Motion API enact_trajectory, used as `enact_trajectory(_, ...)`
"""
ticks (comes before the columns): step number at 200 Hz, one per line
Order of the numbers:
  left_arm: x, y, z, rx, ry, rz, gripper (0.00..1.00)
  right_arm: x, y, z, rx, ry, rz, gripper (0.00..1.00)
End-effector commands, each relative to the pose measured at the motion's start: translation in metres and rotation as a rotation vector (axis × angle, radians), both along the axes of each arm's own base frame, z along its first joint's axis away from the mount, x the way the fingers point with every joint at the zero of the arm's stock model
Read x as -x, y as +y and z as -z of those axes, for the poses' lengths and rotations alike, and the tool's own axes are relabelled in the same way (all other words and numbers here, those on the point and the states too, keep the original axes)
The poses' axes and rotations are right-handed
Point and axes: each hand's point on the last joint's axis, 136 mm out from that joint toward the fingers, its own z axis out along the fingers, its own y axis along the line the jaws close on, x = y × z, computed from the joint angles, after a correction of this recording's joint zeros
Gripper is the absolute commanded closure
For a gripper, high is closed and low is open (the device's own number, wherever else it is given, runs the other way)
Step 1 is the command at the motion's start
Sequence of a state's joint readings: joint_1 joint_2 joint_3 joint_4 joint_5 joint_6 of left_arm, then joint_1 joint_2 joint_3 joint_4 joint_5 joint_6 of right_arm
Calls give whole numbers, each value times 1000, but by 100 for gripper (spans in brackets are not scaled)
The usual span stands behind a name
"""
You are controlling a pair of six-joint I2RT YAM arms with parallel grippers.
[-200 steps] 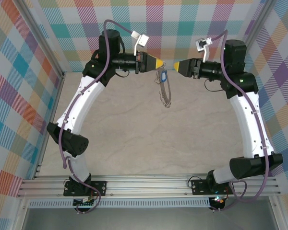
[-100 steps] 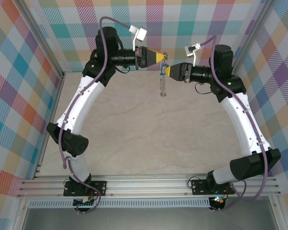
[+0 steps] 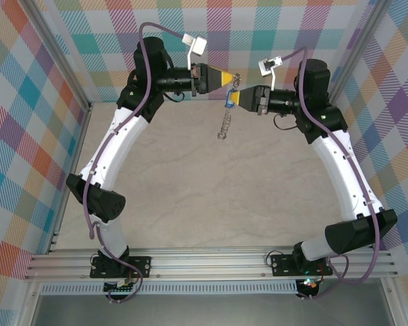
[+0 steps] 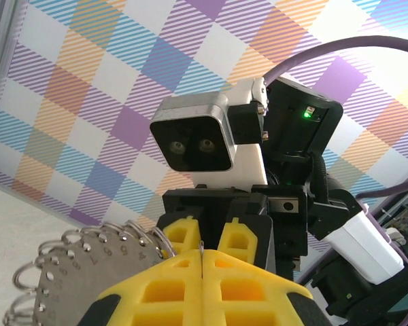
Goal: Put the keys on the keyring
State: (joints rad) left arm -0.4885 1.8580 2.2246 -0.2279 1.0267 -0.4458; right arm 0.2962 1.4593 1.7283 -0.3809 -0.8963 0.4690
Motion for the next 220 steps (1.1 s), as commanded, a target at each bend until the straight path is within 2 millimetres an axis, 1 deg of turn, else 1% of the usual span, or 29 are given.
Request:
enact_trajectory(1,7,0,-20,47,-66,-3,100,9,4,-13,-20,-46,-48,91)
enact_trajectory(20,5,0,-21,56,-64,-10,100,10,4,-15,-23,-51,-51,100)
enact_trajectory(66,2,0,-21,72,-57,-31,100,6,7,-18,-36,-47,-54,100)
enact_trajectory(120,-1,1,-18,99,-43,-49,100,-1,27,-23,-40,-54,-94,100)
enact_trajectory(148,-1,0,-16,111,-37,-55,100,-10,37,-18,-35,-40,-107,100)
enact_trajectory(168,-1,-1,-16,119,-33,-54,100,-17,42,-11,-30,-19,-111,100)
enact_trajectory(191,-2,-1,-16,126,-30,-61,100,-23,43,-3,-20,-7,-89,100)
enact_trajectory(215,-4,-1,-15,129,-27,-70,100,-24,41,1,-10,0,-74,100)
enact_trajectory(218,-4,-1,-15,130,-29,-70,100,-24,41,1,-9,1,-75,98)
enact_trajectory(220,-4,-1,-14,129,-27,-71,100,-24,41,2,-8,4,-73,94)
